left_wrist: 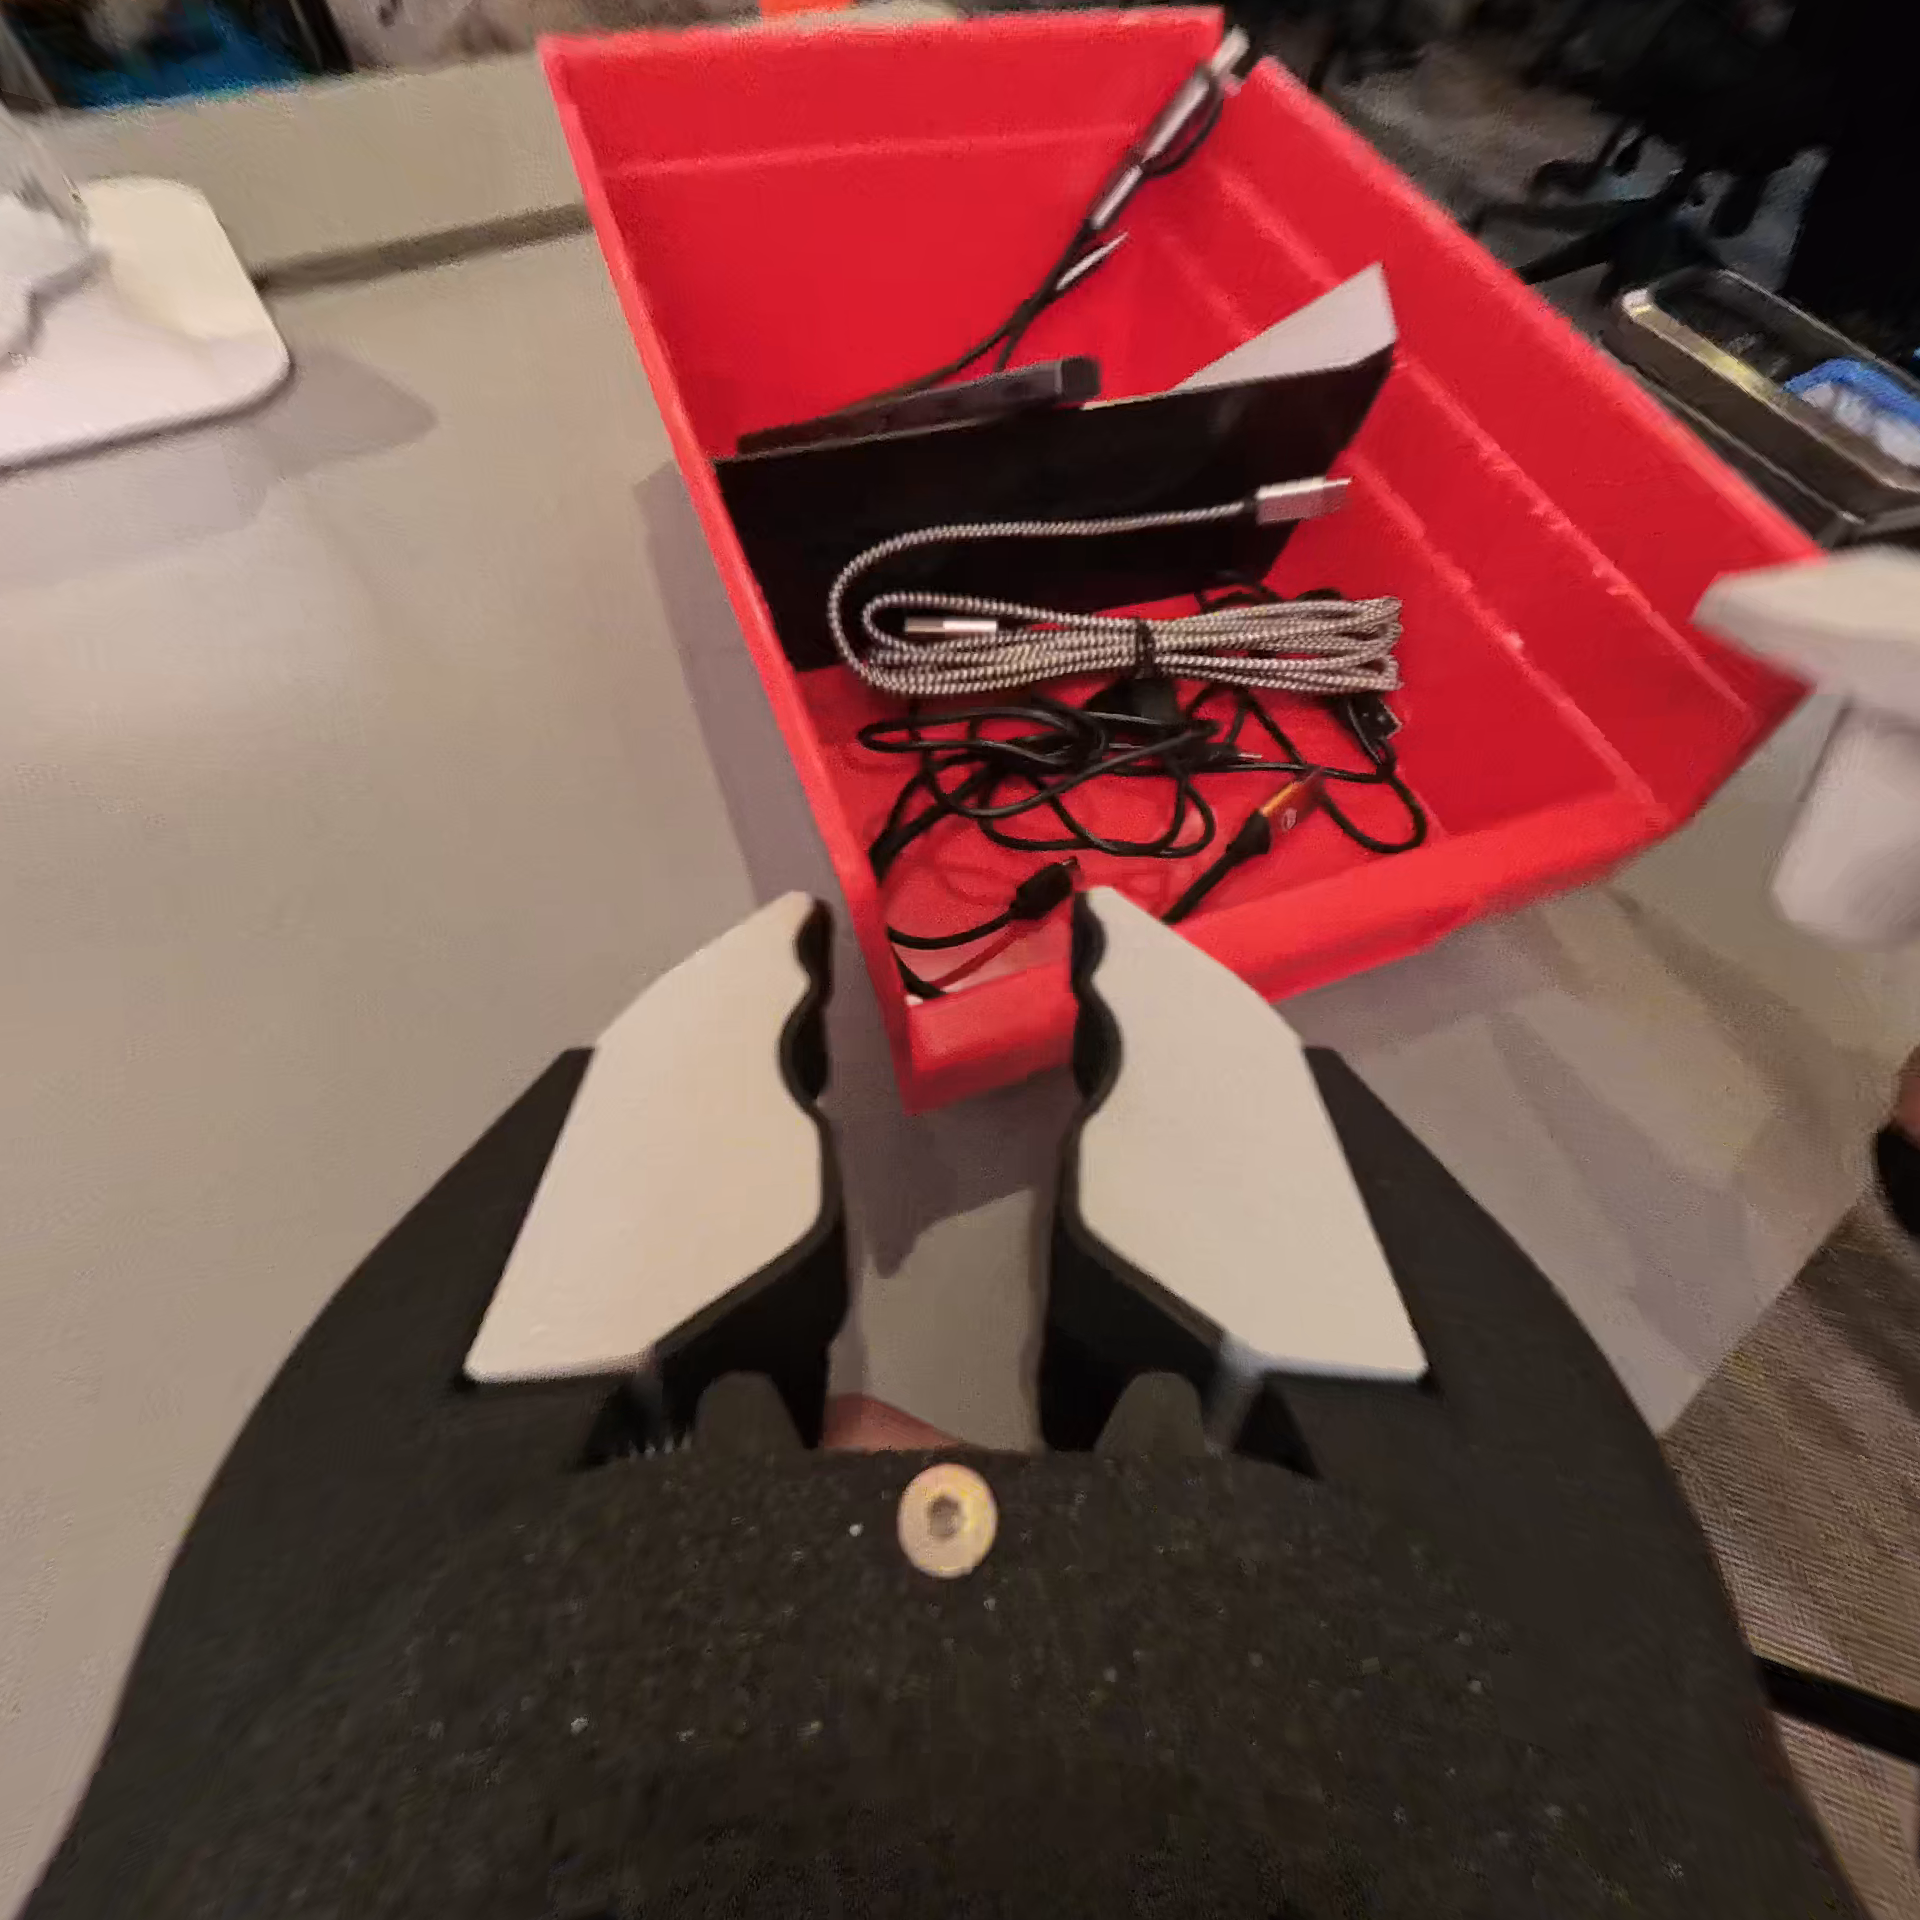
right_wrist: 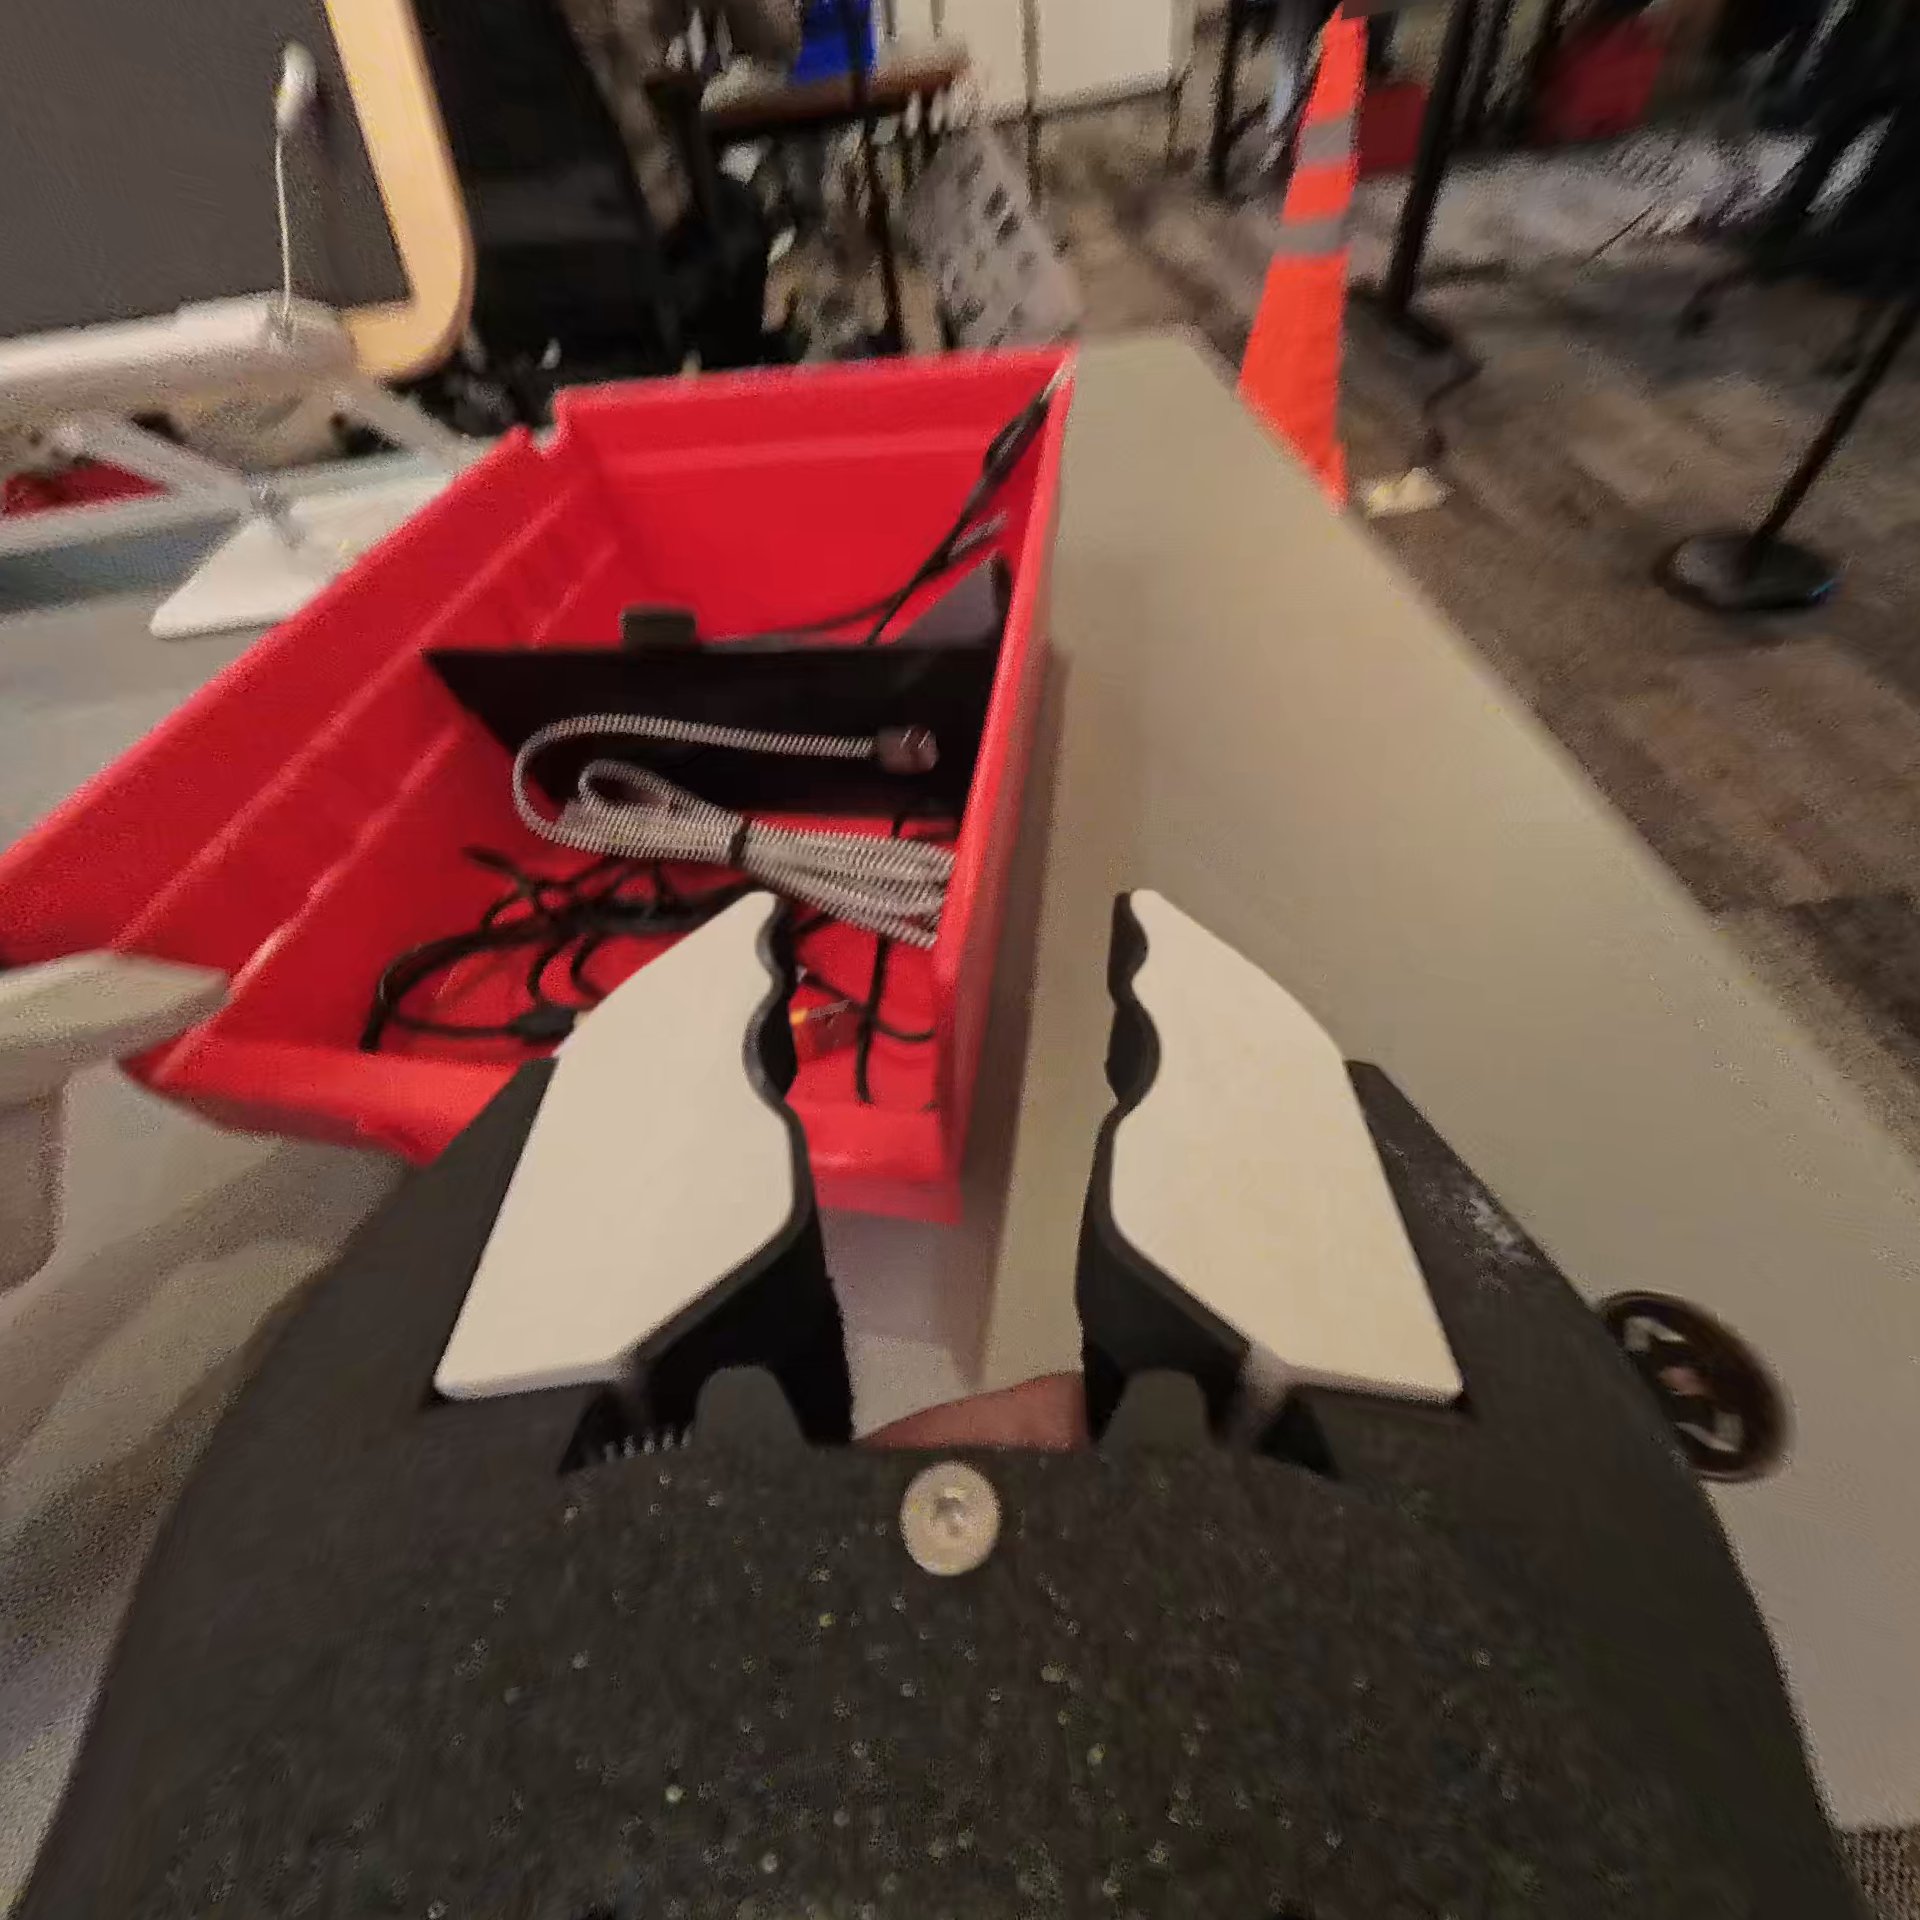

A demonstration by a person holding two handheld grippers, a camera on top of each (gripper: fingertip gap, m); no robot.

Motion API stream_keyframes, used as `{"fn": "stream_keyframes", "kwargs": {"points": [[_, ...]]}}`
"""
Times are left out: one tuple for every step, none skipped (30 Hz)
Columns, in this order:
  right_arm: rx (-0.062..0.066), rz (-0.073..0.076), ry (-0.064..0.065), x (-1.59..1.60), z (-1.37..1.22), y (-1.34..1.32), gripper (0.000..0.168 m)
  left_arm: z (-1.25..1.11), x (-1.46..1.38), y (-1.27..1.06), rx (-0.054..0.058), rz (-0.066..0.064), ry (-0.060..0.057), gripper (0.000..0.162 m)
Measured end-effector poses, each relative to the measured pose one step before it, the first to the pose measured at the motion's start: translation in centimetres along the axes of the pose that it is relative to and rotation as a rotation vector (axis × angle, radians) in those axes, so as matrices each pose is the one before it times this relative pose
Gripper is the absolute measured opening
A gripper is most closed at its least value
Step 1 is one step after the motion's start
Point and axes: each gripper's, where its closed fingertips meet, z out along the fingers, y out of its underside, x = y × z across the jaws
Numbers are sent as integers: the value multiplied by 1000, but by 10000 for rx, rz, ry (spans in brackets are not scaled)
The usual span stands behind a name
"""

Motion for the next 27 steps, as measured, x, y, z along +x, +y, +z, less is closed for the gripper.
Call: {"fn": "stream_keyframes", "kwargs": {"points": [[-597, 39, -279, -656, 612, 1328, 52, 452, -80, 74, -139, -278, 45, 34], [-590, 52, -115, -539, 622, 1268, 42, 125, -224, -52, 2, -4, -23, 18], [-84, 151, 528, 393, 454, 458, 45, 54, -176, 41, -36, 136, 10, 8], [31, -176, 426, 315, 35, 41, 31, -17, -436, 43, -4, 71, -207, 7], [-55, -292, 414, 340, -159, -100, 11, -170, -607, -117, 151, 151, -336, 6], [8, -281, 78, -129, -132, -165, 2, -362, -467, -248, 241, 212, -239, 5], [146, -44, 9, -324, -130, -205, 2, -621, -253, -438, 357, 229, -130, 5], [274, -17, 21, -456, -284, -399, 2, -797, -310, -415, 312, 299, -229, 5], [272, -133, 29, -604, -426, -528, 1, -948, -455, -462, 302, 345, -293, 5], [336, -68, -2, -731, -526, -695, 1, -1025, -618, -529, 344, 272, -262, 5], [116, 172, -193, -1009, -487, -458, 1, -1005, -861, -361, 223, 147, -217, 5], [71, 363, -311, -1239, -295, -144, 2, -895, -1030, -89, 67, 9, -157, 5], [30, 167, -278, -1370, -84, 134, 1, -812, -1156, 110, 17, -136, -117, 5], [-11, -195, -194, -1498, 35, 257, 2, -750, -1300, 281, -4, -180, -178, 5], [78, -287, -147, -1601, -93, 20, 2, -760, -1427, 260, 88, -123, -257, 4], [108, -84, -218, -1650, -163, -197, 2, -834, -1468, 130, 227, -59, -287, 4], [150, -61, -238, -1627, -139, -333, 2, -923, -1442, -4, 332, -8, -265, 3], [191, -216, -227, -1642, -91, -426, 2, -946, -1433, 55, 280, 39, -283, 3], [165, -203, -239, -1611, -1, -368, 2, -871, -1444, 208, 180, 54, -318, 4], [108, -107, -242, -1542, 143, -246, 2, -748, -1393, 340, 145, 39, -299, 4], [28, -154, -221, -1491, 369, -76, 2, -595, -1327, 540, 61, 50, -246, 4], [17, -276, -147, -1332, 468, -18, 2, -373, -1212, 802, -85, 52, -183, 4], [7, -257, -113, -1190, 564, -33, 2, -124, -1073, 947, -161, -2, -113, 4], [-118, -108, -96, -1015, 633, 160, 2, 73, -882, 788, -71, -107, -12, 5], [-23, -9, 66, -686, 622, 151, 2, 229, -728, 556, -33, -135, 35, 4], [-1, -128, 47, -587, 562, 193, 2, 361, -627, 472, -165, -65, -27, 5], [-85, -177, 32, -468, 502, 358, 2, 426, -508, 439, -258, 1, -61, 5]]}}
